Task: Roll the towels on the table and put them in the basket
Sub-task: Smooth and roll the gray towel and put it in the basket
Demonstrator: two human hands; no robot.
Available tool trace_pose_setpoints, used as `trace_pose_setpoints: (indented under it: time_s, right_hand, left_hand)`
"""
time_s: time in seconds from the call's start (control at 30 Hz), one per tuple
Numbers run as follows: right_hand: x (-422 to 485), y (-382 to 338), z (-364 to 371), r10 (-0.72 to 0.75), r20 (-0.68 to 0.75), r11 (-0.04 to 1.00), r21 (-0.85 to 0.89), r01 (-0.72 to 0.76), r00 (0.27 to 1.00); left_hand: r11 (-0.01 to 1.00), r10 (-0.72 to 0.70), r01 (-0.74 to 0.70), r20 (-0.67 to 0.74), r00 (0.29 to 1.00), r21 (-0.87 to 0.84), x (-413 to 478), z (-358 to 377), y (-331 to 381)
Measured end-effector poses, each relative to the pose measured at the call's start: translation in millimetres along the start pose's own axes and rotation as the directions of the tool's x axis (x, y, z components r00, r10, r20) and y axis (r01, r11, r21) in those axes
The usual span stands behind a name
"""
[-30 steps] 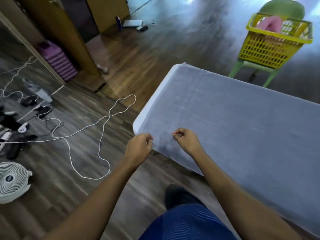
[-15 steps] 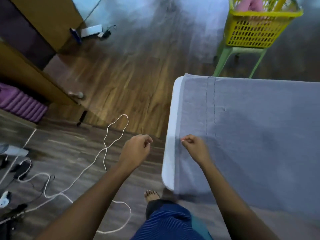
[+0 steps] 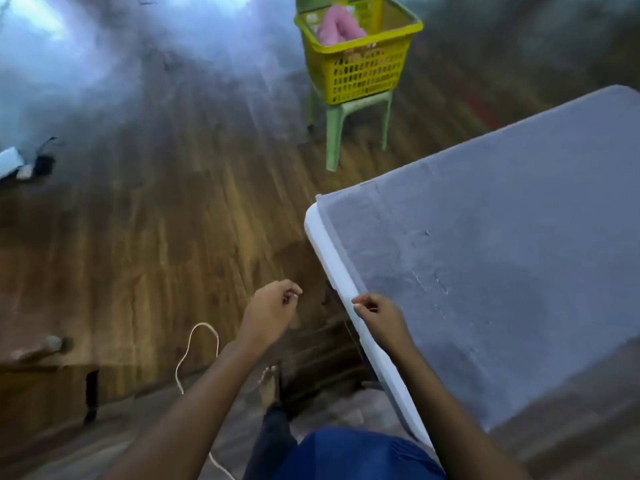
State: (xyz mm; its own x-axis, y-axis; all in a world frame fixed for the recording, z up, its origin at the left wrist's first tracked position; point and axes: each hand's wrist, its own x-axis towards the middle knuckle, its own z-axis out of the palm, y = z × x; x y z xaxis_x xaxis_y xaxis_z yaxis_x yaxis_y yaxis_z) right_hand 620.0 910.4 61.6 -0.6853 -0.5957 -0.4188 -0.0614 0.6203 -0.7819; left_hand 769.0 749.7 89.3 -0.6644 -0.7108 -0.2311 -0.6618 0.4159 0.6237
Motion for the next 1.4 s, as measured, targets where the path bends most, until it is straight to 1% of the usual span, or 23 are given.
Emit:
trace_pose_setpoints:
  time_s: [0.1,0.17,0.27,0.33,0.47,0.53,0.6,0.7,0.77,0.83,0.9,0.93,1.03,1.13,1.17,1.23,1.3,1.4]
  right_hand:
    - [9,-26,18,0.087,-0.068,0.996,0.006,-0.087,0.994]
    - [14,-40,27,0.129,-0.129,0.992,0.023,-0.127,0.983]
    - [24,-58,34,0.191,-0.222,0.982,0.046,-0.185,0.956]
    - [31,-66,38,0.23,-0.26,0.973,0.058,-0.223,0.938]
    - [61,-74,44,0.313,-0.359,0.95,0.12,-0.29,0.879]
    - [79,-77,44,0.334,-0.387,0.942,0.155,-0.297,0.859]
    - [97,-78,44,0.376,-0.408,0.927,0.181,-0.33,0.832]
    - [122,-74,49,0.427,-0.431,0.897,0.089,-0.434,0.795]
    - [137,-70,53,0.438,-0.418,0.884,0.038,-0.466,0.796]
    - [150,-65,56,0.461,-0.389,0.87,0.019,-0.493,0.798]
    - [161,-63,57,0.513,-0.379,0.835,0.009,-0.551,0.77]
    - [166,-63,58,0.54,-0.38,0.814,0.005,-0.581,0.752]
    - [178,-70,58,0.616,-0.389,0.747,0.01,-0.665,0.686]
    - [193,-83,58,0.692,-0.422,0.662,0.049,-0.748,0.585]
    - [200,-88,56,0.706,-0.449,0.642,0.081,-0.762,0.547]
    - [216,-100,49,0.711,-0.492,0.646,0.175,-0.743,0.503]
    - [234,-115,44,0.724,-0.517,0.654,0.301,-0.694,0.457]
    - [266,-139,32,0.74,-0.55,0.644,0.418,-0.64,0.386]
  left_hand:
    - [0.994,0.109,-0.11,0.108,0.988,0.008,41,-19,-5]
    - [0.981,0.183,-0.192,0.19,0.965,0.032,64,-31,-6]
    - [0.952,0.28,-0.302,0.255,0.925,0.048,105,-41,-5]
    - [0.935,0.323,-0.352,0.299,0.898,0.046,128,-45,-1]
    - [0.9,0.384,-0.435,0.394,0.835,0.044,191,-42,6]
    - [0.89,0.387,-0.453,0.428,0.817,0.061,221,-39,14]
    - [0.893,0.368,-0.444,0.45,0.814,0.073,249,-32,22]
    - [0.888,0.349,-0.447,0.478,0.806,0.106,281,-22,28]
    - [0.882,0.338,-0.451,0.486,0.806,0.134,303,-14,33]
    - [0.898,0.281,-0.406,0.493,0.823,0.166,324,-7,38]
    - [0.916,0.213,-0.356,0.524,0.824,0.187,344,4,40]
    - [0.92,0.192,-0.345,0.553,0.81,0.185,355,11,39]
    - [0.921,0.162,-0.352,0.66,0.734,0.166,376,30,45]
    - [0.909,0.168,-0.386,0.709,0.685,0.158,389,36,48]
    - [0.893,0.177,-0.421,0.735,0.654,0.16,395,35,49]
    - [0.849,0.209,-0.507,0.788,0.58,0.148,409,31,53]
    - [0.803,0.253,-0.585,0.824,0.506,0.112,431,25,62]
    - [0.753,0.338,-0.658,0.836,0.433,0.037,476,19,84]
